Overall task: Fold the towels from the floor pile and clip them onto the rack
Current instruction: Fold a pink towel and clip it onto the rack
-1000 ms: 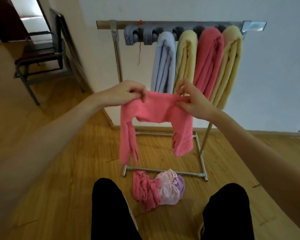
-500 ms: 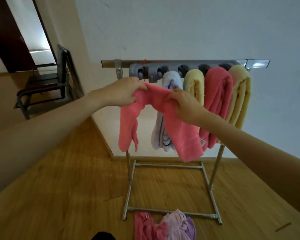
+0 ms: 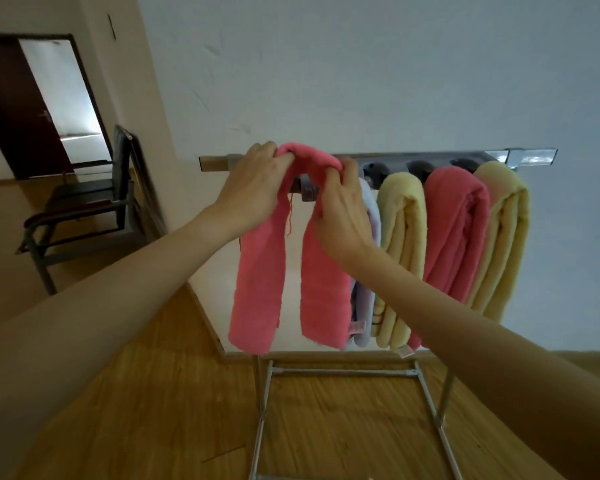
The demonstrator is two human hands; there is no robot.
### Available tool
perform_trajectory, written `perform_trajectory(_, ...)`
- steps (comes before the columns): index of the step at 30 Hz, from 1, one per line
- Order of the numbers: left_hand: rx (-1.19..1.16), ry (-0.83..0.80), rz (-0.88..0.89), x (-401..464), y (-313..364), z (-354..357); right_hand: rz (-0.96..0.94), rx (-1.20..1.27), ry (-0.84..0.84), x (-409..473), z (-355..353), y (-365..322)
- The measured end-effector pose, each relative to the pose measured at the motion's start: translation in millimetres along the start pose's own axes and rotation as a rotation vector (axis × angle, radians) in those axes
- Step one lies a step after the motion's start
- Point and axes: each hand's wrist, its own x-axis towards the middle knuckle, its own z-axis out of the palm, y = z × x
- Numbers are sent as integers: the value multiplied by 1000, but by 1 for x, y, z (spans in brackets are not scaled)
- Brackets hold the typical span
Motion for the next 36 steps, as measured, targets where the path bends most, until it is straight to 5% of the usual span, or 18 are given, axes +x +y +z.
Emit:
perform_trajectory(11, -95, 122, -82, -6, 6, 60, 99, -90, 19, -6, 64, 11)
perform_trajectory(19, -78, 115, -4, -5, 3, 81, 157, 205, 82, -16, 80, 35)
perform_trajectory(30, -44, 33, 100, -36, 1, 98, -94, 96, -157, -47, 91, 72)
perform_trajectory(36, -356, 71, -63, -91, 6, 121, -105, 282, -196, -76, 84, 76)
